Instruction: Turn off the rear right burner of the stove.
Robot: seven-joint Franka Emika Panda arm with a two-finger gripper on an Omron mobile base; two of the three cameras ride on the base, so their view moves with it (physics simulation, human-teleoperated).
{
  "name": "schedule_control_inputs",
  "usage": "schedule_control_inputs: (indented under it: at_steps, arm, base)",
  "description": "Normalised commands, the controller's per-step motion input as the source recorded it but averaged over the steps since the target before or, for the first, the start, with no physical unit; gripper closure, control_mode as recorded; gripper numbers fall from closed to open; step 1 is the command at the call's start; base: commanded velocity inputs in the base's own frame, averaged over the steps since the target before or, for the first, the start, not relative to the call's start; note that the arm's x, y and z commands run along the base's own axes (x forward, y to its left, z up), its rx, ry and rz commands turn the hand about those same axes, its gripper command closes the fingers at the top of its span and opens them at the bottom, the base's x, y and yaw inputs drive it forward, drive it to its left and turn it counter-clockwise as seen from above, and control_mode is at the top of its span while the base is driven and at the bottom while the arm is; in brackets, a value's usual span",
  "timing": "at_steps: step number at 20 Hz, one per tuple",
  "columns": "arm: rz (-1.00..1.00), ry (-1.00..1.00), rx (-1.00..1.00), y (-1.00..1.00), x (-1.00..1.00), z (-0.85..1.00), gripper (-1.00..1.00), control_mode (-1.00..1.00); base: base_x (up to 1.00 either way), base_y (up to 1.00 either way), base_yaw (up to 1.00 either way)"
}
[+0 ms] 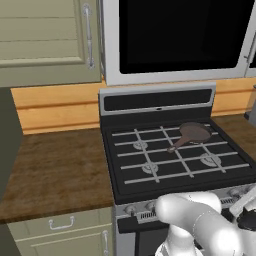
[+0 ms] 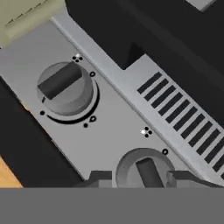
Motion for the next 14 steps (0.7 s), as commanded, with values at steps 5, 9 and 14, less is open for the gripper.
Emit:
schedule_control_inputs:
  at_steps: [5, 9, 14]
  arm:
    - [-0.33, 0.0, 0.66, 0.0, 0.09, 0.38, 1.0, -1.0]
    - [-0.32, 0.0, 0.59, 0.0, 0.31, 0.42, 1.0, -1.0]
    - [-0.32, 0.0, 0.59, 0.0, 0.53, 0.55, 1.0, -1.0]
  base:
    - [0.0, 0.0, 0.0]
    - [0.0, 0.0, 0.0]
    - [0.0, 0.0, 0.0]
